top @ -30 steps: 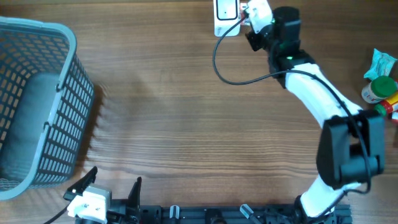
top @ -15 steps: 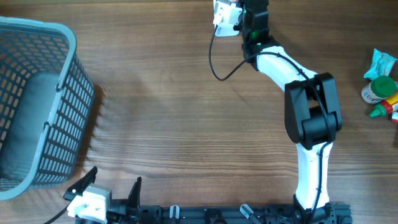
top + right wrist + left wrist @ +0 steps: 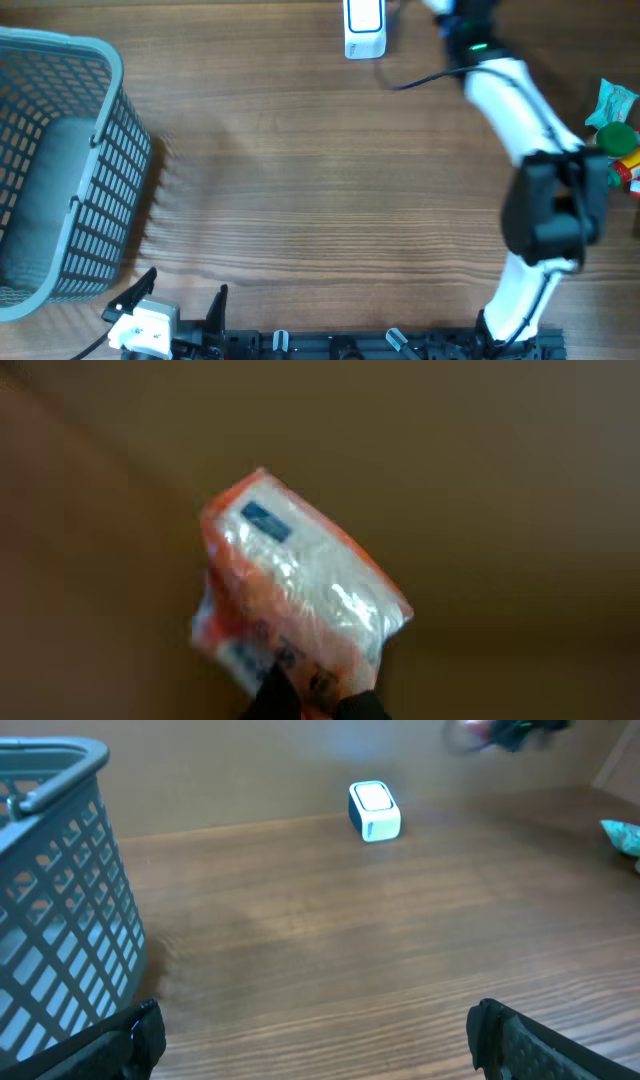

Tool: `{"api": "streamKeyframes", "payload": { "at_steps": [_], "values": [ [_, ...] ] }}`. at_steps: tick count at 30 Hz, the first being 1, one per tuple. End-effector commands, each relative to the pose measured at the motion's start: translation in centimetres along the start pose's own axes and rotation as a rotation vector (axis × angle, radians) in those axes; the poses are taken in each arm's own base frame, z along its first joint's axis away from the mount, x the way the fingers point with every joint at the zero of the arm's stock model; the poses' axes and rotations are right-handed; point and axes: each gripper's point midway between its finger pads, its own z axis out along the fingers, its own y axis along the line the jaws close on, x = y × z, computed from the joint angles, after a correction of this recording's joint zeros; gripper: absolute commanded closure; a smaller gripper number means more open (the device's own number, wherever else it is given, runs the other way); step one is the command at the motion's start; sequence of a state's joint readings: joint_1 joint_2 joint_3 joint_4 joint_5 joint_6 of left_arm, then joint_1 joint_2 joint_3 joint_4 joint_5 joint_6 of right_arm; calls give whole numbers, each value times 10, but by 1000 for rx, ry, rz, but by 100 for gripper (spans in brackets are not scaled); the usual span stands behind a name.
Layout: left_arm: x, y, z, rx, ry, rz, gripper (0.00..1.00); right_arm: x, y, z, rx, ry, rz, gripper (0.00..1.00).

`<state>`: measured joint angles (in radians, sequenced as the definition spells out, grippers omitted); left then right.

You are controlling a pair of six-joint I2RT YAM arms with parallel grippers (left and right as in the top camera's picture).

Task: Scan the item barcode
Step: 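Move the Kleenex pack to the right edge and release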

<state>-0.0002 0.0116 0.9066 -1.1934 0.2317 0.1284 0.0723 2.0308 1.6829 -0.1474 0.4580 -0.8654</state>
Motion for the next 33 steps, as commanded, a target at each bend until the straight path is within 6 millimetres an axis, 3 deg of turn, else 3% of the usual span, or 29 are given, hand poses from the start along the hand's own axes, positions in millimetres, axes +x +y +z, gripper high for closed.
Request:
{"api": "streamKeyframes", "payload": {
  "at_steps": [1,4,6,8,9,10,11,12,13,16,18,20,24,28,30,32,33],
  "values": [
    [-1,-1,-1,3,-9,-2,0,131,-17,18,-23,335,484,96],
    [-1,-1,-1,3,-9,-2,0,196,-6,20,-121,465,721,96],
    [-1,-1,-1,3,-9,-2,0,229,1,19,-147,527,780,96],
    [-1,-1,-1,3,-9,-2,0,253,10,17,-148,579,801,95],
    [-1,-1,-1,3,-9,-2,0,263,15,16,-154,602,803,88],
    [-1,-1,-1,3,-9,-2,0,268,18,15,-157,616,804,67],
    [-1,-1,-1,3,-9,-2,0,274,20,12,-159,641,810,17],
    [-1,-1,-1,3,-9,-2,0,279,21,9,-146,667,828,0],
    [-1,-1,-1,3,-9,-2,0,283,20,3,-125,697,861,0],
    [-1,-1,-1,3,-9,-2,0,267,10,-19,-131,686,972,0],
    [-1,-1,-1,3,-9,-2,0,228,-1,-44,-226,584,1042,0],
    [-1,-1,-1,3,-9,-2,0,177,-20,-89,-327,438,1116,0],
    [-1,-1,-1,3,-9,-2,0,116,-50,-188,-429,247,1298,0],
    [-1,-1,-1,3,-9,-2,0,107,-45,-263,-540,301,1632,0],
    [-1,-1,-1,3,-9,-2,0,117,-41,-282,-514,378,1761,0],
    [-1,-1,-1,3,-9,-2,0,140,-36,-297,-421,452,1744,0],
    [-1,-1,-1,3,-9,-2,0,142,-34,-300,-423,467,1743,1]
  ]
}}
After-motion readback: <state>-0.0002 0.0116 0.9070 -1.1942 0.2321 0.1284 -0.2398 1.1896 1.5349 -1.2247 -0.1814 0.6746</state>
